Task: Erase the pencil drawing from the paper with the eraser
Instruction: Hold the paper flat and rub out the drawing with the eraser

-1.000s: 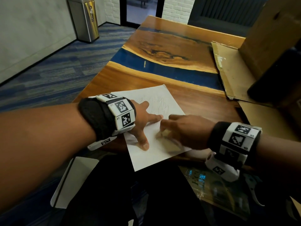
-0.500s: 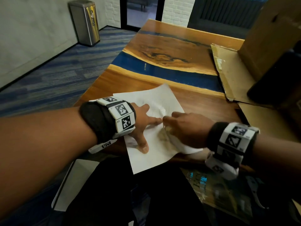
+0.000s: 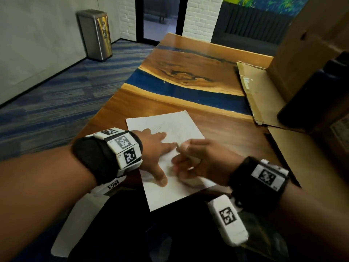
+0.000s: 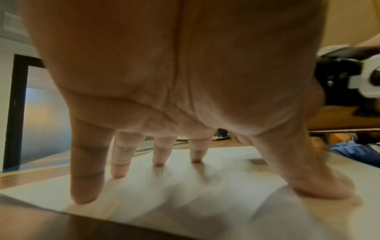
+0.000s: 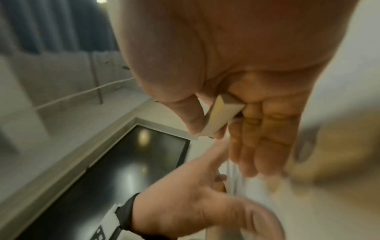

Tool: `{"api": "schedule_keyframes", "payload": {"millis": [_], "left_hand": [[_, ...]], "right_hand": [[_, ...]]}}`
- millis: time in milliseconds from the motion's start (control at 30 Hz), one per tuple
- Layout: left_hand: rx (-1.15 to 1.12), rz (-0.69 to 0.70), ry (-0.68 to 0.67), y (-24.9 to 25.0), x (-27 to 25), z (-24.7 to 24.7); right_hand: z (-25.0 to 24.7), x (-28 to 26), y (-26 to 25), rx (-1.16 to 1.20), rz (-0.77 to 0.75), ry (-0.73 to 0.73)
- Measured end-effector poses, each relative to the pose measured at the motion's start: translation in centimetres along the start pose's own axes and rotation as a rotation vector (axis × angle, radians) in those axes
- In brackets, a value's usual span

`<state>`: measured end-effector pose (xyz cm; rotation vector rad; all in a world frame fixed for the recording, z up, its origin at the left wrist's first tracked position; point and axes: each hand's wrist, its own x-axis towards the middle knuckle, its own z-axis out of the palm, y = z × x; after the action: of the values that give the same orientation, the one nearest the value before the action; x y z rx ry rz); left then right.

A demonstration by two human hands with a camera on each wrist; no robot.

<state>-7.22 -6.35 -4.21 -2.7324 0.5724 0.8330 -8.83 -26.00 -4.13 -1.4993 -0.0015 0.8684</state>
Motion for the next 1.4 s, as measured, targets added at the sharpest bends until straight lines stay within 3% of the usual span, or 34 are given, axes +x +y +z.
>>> {"api": "schedule_keyframes", "payload": {"millis": [67,200,267,467,567,633,833,967,1000,1133,1267,1300,1400], "left_hand": [[0.017,0.006,0.007,0.0,-0.3,0.4],[-0.018,-0.005,-0.023,-0.2,-0.9,0.4],[-0.052,-0.007,-0.045,-0.2,-1.2,-0.1],[0.033,-0.043,0.098,0.5,-0.7,-2.4],[0.039,-0.011,0.126,1.3,0.8,-3.3],[0.058,0.009,0.098,1.7,1.8,-3.2],[0.048,0.018,0.049,0.8,2.8,-1.5],[0.017,0.044,0.047,0.5,3.2,-1.4],[0.021,0.045,0.049,0.5,3.4,-1.4],[0.041,0.029,0.061,0.5,3.9,-0.8],[0.006,0.041,0.054,0.3,3.7,-0.9],[0.007,0.038,0.050,0.3,3.8,-0.9],[0.042,0.033,0.052,0.5,4.0,-0.8]], "right_hand": [[0.1,0.7,1.2,0.147,0.036,-0.011],[-5.0,1.5,-1.0,0.246,-0.139,0.417],[-6.9,0.6,-2.2,0.106,-0.186,0.482],[-6.2,0.0,-2.9,-0.617,-0.118,0.333],[-4.8,0.9,-3.1,-1.223,-0.129,0.298],[-3.6,1.4,-3.4,-1.465,-0.185,0.260],[-2.8,3.2,-2.8,-1.602,-0.153,0.188],[-1.7,2.1,-1.9,-1.552,-0.189,-0.075],[-1.9,2.3,-2.0,-1.576,-0.203,-0.071],[-3.9,3.6,-2.8,-1.657,-0.209,0.193],[-2.6,2.4,-1.7,-1.617,-0.265,-0.119],[-2.8,2.4,-1.7,-1.641,-0.278,-0.124],[-4.8,3.2,-2.5,-1.679,-0.232,0.123]]}}
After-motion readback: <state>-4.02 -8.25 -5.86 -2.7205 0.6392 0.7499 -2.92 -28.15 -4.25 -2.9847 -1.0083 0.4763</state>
